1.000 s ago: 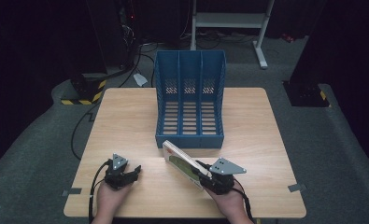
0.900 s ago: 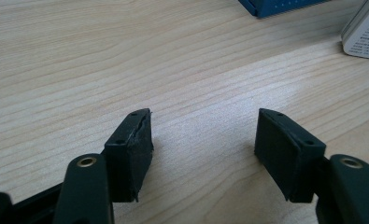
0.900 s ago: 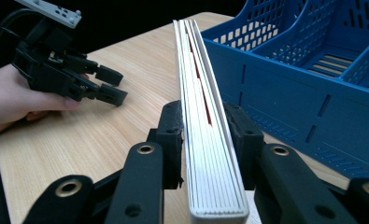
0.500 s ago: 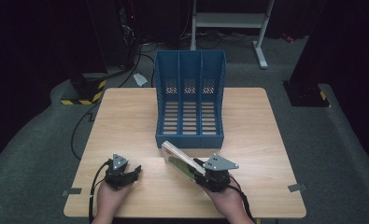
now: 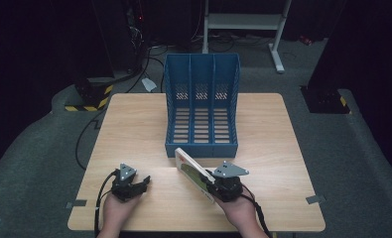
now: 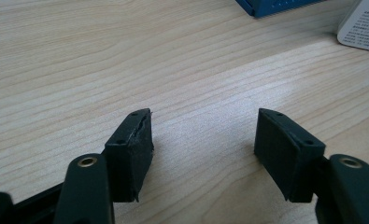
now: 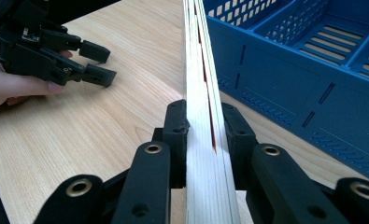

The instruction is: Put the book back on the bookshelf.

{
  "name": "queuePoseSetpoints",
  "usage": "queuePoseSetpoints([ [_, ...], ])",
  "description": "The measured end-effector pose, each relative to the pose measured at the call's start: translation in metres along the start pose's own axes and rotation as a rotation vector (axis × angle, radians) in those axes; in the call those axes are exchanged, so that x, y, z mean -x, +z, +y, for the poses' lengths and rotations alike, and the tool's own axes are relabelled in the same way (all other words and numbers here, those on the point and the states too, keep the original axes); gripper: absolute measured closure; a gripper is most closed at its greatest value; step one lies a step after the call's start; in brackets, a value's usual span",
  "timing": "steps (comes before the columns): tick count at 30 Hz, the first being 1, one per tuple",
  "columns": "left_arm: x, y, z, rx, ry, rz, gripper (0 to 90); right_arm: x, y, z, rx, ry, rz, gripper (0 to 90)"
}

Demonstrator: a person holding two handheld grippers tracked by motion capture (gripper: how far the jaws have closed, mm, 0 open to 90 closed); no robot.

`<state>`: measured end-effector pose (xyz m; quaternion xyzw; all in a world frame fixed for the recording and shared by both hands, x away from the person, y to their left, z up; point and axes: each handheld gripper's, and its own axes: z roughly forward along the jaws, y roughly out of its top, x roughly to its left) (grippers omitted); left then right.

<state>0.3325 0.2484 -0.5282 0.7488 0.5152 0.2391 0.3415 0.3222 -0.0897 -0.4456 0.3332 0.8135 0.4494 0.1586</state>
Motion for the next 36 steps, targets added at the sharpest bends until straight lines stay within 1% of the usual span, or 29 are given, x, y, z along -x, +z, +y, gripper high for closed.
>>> queuePoseSetpoints([
  [4,0.000,0.000,0.000,0.000,0.002,-0.004,37.0,-0.002,-0.001,-0.003,0.022,-0.016,-0.004,75.3],
  [8,0.000,0.000,0.000,0.000,0.002,-0.004,37.0,-0.001,-0.002,-0.005,0.032,-0.005,0.000,75.5],
  [10,0.000,0.000,0.000,-0.001,0.004,-0.006,37.0,0.002,-0.003,-0.005,0.037,0.010,0.011,75.5],
  [13,0.000,0.000,0.000,0.001,0.006,-0.006,36.5,0.006,-0.006,-0.005,0.048,0.019,0.028,75.6],
  [17,0.001,0.001,0.000,-0.002,0.009,-0.009,34.6,0.007,-0.010,-0.004,0.061,0.013,0.012,75.6],
  [18,0.001,0.001,0.000,-0.004,0.009,-0.006,34.4,0.008,-0.011,-0.004,0.065,0.018,0.012,75.6],
  [19,0.001,0.001,0.000,-0.008,0.000,-0.003,32.3,0.008,-0.012,-0.004,0.069,0.021,0.012,75.6],
  [20,0.000,0.001,0.001,-0.009,0.000,-0.002,30.0,0.008,-0.013,-0.003,0.073,0.019,0.012,75.6],
  [30,0.000,0.001,0.001,-0.009,-0.001,0.002,28.7,0.008,-0.025,0.003,0.121,0.013,0.003,75.6],
  [32,0.000,0.001,0.001,-0.009,-0.001,0.002,28.7,0.009,-0.027,0.005,0.133,0.017,-0.001,75.6],
  [36,0.000,0.001,0.001,-0.009,-0.001,0.003,28.7,0.009,-0.032,0.010,0.152,0.024,0.005,75.7],
])
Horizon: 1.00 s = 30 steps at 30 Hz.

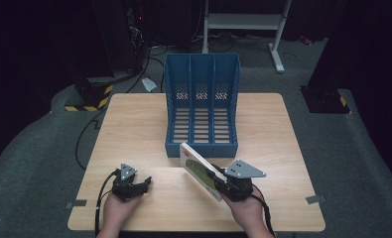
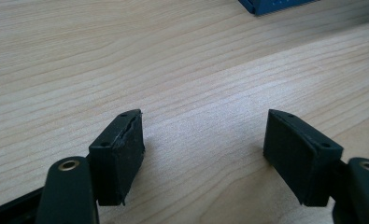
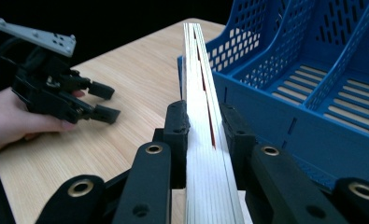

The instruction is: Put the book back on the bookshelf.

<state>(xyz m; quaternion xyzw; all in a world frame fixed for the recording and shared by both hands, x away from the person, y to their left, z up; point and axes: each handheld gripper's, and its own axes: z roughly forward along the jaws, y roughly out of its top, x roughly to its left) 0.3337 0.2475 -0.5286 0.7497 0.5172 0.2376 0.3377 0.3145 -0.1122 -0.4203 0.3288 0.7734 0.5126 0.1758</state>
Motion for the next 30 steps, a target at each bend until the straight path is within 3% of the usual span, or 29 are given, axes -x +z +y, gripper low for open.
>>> queuePoseSetpoints([
  [14,0.000,0.000,0.000,-0.001,0.001,-0.001,28.3,0.004,-0.015,0.032,0.086,0.009,-0.042,75.6],
  [18,0.000,0.000,0.000,0.000,0.002,-0.001,28.3,0.012,-0.016,0.042,0.100,0.013,-0.059,75.6],
  [30,0.000,0.000,0.000,-0.001,0.002,0.000,28.3,0.048,-0.012,0.066,0.100,0.065,-0.169,75.7],
])
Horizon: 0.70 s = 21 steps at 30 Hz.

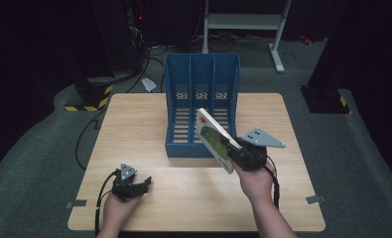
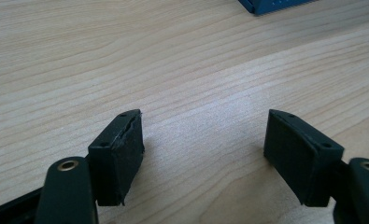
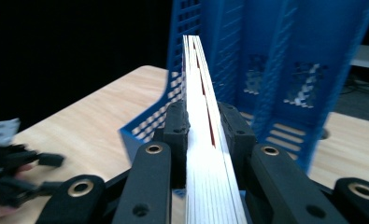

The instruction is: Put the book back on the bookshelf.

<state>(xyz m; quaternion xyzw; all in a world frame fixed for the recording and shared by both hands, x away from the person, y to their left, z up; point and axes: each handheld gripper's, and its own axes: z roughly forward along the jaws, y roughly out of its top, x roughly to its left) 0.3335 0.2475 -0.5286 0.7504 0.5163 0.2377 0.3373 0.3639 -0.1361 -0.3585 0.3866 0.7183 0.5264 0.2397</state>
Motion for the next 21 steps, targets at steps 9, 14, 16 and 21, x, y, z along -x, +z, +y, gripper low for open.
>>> queuePoseSetpoints([
  [9,0.000,0.000,0.000,0.001,-0.001,0.000,28.3,0.023,0.001,0.017,0.020,0.037,-0.084,75.7],
  [14,0.000,0.000,0.000,0.000,0.000,0.000,28.3,0.033,0.003,0.023,0.012,0.042,-0.139,75.7],
  [16,0.000,0.000,0.000,0.000,0.001,0.000,28.3,0.038,0.005,0.025,0.008,0.055,-0.162,75.7],
  [21,0.000,0.000,0.000,0.000,0.002,0.001,28.3,0.047,0.017,0.029,-0.011,0.072,-0.209,75.7],
])
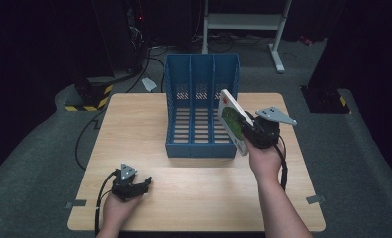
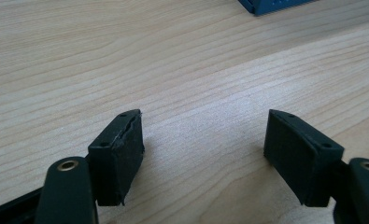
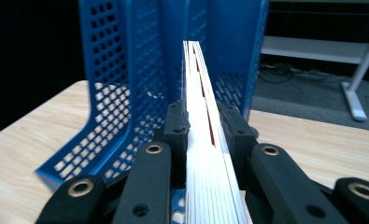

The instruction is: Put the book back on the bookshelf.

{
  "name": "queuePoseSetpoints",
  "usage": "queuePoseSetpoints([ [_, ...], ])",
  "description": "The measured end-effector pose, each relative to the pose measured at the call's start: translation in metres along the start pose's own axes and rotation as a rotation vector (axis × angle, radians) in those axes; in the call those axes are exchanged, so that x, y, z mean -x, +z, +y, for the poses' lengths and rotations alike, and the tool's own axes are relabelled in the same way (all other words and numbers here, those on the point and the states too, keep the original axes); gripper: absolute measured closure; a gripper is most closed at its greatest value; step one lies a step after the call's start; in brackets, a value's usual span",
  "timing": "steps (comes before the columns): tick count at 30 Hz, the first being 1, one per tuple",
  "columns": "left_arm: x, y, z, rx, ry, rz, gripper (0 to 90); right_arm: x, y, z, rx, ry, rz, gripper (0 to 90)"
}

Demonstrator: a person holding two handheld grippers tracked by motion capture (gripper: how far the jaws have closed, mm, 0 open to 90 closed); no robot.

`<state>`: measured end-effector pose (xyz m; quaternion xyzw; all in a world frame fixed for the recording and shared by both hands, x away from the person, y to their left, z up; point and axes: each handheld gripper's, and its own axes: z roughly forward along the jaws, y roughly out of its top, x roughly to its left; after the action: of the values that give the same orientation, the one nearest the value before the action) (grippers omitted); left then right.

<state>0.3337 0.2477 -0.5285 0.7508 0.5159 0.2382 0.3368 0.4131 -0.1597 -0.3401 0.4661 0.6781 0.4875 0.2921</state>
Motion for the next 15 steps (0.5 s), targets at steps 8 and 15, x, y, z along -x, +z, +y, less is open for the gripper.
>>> queuePoseSetpoints([
  [8,0.000,0.000,0.000,-0.002,-0.005,-0.003,28.3,-0.002,0.027,0.009,-0.044,-0.002,-0.051,75.7],
  [15,0.000,0.000,0.000,-0.003,-0.006,-0.003,28.3,-0.005,0.049,0.013,-0.069,0.013,-0.082,75.7],
])
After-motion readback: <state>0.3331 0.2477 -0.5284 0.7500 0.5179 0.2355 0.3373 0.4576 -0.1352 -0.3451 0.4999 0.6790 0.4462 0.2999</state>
